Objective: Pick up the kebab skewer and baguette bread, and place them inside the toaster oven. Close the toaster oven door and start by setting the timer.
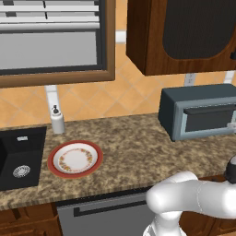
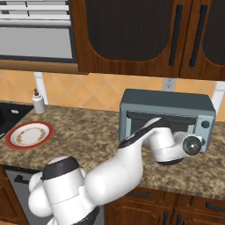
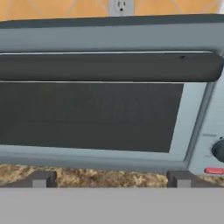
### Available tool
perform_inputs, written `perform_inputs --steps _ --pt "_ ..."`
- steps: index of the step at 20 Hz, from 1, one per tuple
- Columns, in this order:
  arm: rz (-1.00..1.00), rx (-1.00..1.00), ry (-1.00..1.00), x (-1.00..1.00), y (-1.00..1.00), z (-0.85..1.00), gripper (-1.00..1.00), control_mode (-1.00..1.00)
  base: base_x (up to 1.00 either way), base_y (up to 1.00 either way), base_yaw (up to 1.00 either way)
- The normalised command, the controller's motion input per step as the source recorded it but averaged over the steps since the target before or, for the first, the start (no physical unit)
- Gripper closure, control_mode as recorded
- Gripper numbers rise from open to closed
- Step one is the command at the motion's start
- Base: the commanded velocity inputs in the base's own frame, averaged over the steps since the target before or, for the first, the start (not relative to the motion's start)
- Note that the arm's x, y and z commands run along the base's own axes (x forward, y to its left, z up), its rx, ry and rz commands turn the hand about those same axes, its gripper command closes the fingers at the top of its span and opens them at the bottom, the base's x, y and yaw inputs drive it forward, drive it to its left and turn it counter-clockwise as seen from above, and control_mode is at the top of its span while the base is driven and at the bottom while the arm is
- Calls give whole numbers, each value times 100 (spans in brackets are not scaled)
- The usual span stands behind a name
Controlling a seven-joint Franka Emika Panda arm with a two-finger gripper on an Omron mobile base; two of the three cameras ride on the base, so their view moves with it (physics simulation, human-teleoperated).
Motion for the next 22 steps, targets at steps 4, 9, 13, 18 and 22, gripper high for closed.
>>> perform_inputs --steps 4,9,13,18,22 --pt "-3 12 0 -8 -50 26 -100 -100 0 0 0" --pt "-15 35 0 -2 -20 12 -100 -100 0 0 0" --pt "-6 26 0 -1 -31 0 -100 -100 0 0 0" --pt "-3 19 0 0 -28 -2 -100 -100 0 0 0" --pt "-8 26 2 19 -6 0 -100 -100 0 0 0"
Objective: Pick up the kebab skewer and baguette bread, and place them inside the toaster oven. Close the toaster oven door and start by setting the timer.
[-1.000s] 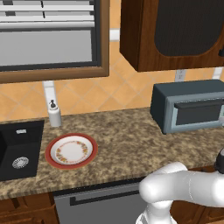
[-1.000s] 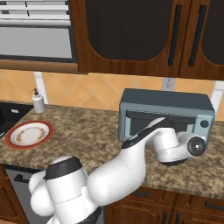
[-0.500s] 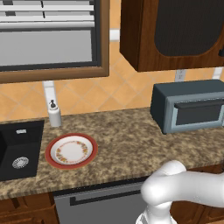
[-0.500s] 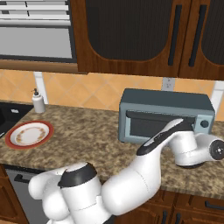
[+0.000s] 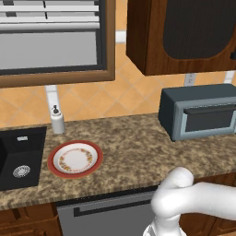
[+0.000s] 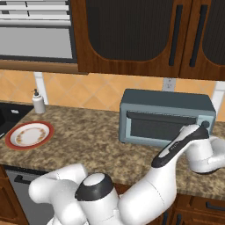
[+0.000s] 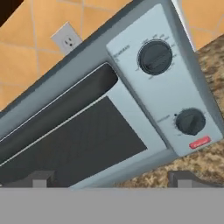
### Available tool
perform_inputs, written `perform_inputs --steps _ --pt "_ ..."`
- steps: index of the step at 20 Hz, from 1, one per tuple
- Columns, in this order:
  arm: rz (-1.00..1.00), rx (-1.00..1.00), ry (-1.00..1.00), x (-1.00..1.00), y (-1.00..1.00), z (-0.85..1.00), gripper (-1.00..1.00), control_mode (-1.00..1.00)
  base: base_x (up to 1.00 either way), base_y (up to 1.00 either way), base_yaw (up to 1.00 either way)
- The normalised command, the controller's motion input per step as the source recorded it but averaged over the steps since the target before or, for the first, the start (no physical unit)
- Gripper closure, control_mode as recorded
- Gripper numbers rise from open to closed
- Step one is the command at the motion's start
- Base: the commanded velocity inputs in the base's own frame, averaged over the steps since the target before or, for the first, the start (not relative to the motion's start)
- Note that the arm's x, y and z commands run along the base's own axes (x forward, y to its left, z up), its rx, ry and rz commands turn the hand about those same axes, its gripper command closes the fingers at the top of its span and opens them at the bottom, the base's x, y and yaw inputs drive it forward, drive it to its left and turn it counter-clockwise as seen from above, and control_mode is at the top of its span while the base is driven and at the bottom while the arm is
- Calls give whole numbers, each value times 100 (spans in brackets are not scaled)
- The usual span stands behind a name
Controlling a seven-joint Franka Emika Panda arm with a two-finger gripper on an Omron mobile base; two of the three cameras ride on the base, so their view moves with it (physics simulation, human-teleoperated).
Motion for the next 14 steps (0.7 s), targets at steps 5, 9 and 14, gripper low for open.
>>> perform_inputs --steps 5,9,14 --pt "-19 25 0 21 0 -16 -100 -100 0 0 0" --pt "-18 18 -2 11 -7 -24 -100 -100 0 0 0" --pt "-19 11 -3 21 0 -37 -100 -100 0 0 0"
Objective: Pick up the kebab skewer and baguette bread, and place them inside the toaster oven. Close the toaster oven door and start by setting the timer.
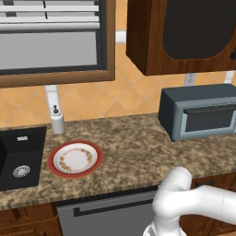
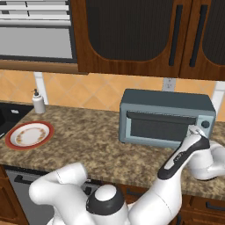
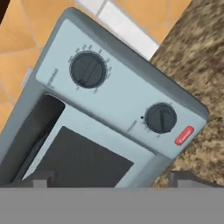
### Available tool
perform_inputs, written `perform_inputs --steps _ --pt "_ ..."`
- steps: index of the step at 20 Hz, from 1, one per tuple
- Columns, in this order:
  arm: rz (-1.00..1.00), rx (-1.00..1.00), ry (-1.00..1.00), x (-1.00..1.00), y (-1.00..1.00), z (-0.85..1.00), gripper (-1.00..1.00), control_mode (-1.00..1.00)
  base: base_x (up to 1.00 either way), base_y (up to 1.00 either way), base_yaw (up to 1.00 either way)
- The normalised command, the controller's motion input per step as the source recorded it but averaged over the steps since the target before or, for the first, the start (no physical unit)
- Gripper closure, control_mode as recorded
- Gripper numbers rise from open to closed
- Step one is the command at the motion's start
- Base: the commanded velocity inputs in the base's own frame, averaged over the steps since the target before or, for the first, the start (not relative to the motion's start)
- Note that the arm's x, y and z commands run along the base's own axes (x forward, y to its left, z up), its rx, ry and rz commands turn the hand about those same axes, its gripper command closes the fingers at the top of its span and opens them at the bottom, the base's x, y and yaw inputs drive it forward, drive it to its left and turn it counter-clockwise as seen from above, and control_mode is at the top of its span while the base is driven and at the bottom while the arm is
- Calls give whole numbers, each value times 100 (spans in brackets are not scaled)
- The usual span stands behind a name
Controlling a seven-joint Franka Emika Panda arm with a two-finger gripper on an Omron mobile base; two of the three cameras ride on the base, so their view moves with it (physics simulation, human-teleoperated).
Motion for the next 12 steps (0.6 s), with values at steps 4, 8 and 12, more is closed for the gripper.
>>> perform_inputs --steps 4,8,12 --pt "-14 9 -3 29 -2 -13 -100 -100 0 0 0" --pt "-13 6 -1 24 -14 -6 -100 -100 0 0 0" --pt "-9 5 0 9 -38 -11 -100 -100 0 0 0"
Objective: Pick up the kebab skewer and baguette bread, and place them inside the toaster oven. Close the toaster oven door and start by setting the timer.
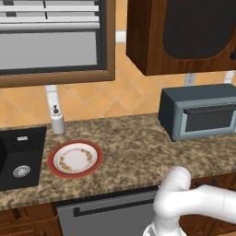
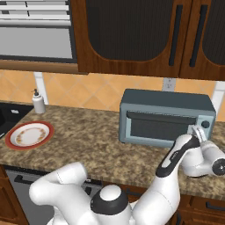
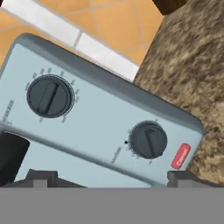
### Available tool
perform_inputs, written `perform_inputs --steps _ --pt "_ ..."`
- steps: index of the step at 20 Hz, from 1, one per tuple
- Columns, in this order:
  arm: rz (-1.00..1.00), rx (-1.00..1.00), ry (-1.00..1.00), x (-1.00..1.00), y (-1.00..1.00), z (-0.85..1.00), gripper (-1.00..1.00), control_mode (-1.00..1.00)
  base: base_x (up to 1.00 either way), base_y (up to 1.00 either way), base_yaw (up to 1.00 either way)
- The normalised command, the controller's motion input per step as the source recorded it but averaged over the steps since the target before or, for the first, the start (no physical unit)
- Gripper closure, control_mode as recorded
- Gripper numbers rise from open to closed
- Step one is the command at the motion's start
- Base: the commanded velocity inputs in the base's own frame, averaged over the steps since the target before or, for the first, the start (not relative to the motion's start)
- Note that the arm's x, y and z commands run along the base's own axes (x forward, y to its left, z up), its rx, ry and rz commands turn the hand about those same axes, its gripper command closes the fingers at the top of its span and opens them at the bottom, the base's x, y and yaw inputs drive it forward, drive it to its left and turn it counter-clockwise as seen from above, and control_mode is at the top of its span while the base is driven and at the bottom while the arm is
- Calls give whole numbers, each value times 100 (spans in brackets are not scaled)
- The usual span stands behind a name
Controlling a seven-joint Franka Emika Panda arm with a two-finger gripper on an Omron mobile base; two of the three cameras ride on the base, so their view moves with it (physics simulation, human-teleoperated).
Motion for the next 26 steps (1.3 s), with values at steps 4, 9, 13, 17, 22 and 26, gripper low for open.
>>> perform_inputs --steps 4,9,13,17,22,26 --pt "-6 2 0 3 -51 -14 -100 -100 0 0 0" --pt "-4 4 0 2 -15 -16 -100 -100 0 0 0" --pt "-4 6 0 0 0 -12 -100 -100 0 0 0" --pt "-6 5 0 0 0 -5 -100 -100 0 0 0" --pt "-8 3 0 2 0 0 -100 -100 0 0 0" --pt "-7 2 0 2 6 0 -100 -100 0 0 0"
